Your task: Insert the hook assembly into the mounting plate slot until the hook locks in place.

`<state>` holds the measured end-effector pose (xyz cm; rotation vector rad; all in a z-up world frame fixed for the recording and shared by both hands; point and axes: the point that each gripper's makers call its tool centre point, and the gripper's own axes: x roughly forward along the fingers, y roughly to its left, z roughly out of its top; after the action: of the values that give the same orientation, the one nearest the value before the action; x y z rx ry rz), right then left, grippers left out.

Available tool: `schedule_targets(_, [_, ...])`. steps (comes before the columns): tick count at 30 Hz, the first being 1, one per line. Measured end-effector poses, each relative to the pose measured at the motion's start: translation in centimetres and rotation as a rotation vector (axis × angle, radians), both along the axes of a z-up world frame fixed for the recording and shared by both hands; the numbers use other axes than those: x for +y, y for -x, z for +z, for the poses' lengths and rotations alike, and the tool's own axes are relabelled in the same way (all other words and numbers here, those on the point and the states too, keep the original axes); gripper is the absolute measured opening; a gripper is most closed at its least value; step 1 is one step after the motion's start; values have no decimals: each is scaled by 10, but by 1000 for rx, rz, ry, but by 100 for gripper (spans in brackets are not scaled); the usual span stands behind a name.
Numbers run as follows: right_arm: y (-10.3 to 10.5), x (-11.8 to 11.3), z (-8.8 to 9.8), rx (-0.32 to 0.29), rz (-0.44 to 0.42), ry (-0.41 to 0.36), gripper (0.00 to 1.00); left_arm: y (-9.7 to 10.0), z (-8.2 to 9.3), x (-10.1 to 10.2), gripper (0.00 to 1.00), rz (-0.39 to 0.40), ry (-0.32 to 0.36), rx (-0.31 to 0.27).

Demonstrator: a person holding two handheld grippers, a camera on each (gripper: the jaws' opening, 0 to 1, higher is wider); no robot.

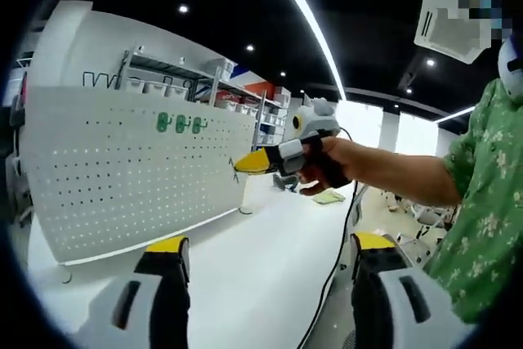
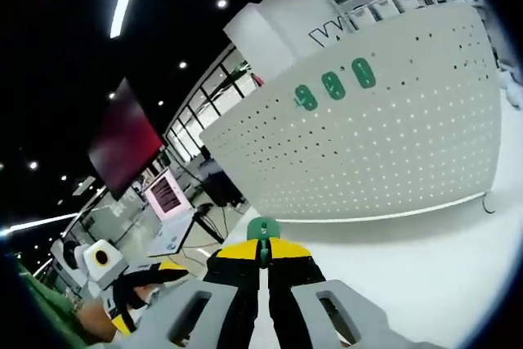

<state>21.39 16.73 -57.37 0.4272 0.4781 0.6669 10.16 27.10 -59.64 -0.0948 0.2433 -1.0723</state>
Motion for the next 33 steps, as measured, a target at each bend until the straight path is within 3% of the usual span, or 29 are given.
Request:
schedule_targets(5, [-3,-21,17,-33,-26,22,1,1,-1,-6,82,-11,7,2])
schedule_targets(8, [-3,-30,23,-36,-44,-3,1,4,-2,-12,82,-29,3,2])
schedule_targets(33, [-4,-36,21,-51,-63,6,1,4,-3,-17,80,-46,4,9])
